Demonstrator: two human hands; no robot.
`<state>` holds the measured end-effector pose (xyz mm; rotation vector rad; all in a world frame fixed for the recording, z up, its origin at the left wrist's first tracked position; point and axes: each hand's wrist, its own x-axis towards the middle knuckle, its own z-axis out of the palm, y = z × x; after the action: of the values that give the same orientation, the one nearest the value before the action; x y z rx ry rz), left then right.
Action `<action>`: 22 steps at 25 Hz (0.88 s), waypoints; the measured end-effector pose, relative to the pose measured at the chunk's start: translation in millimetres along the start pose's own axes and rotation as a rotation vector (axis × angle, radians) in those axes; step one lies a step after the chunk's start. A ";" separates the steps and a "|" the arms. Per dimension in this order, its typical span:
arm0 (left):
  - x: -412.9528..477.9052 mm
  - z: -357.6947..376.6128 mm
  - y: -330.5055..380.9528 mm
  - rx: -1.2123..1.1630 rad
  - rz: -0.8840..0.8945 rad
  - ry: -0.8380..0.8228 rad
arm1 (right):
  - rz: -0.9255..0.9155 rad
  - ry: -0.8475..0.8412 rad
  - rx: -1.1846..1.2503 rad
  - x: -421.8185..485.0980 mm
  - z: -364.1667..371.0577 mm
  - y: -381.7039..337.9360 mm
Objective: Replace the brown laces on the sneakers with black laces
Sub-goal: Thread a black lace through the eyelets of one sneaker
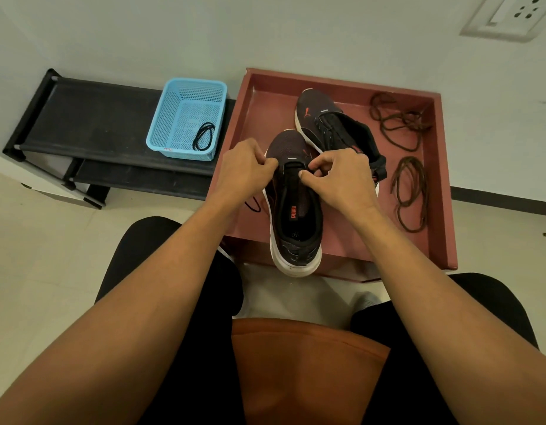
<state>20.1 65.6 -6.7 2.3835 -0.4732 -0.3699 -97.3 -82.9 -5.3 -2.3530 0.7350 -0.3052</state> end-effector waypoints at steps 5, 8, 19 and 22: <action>3.1 -1.7 -3.6 -0.028 0.035 -0.004 | 0.040 -0.031 0.053 -0.4 -6.0 1.6; 5.8 -4.9 -10.6 0.059 0.046 0.072 | 0.035 -0.012 0.077 2.1 -12.1 3.4; -12.6 6.3 3.8 -0.055 -0.054 -0.084 | -0.045 -0.029 0.566 5.8 -16.7 -6.1; -13.5 3.9 0.8 -0.209 -0.094 -0.081 | 0.038 -0.090 0.655 6.8 -8.5 -2.0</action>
<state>6.4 68.6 -7.2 2.1991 -0.3415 -0.5331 -94.1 -89.9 2.7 -1.7189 0.5314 -0.3571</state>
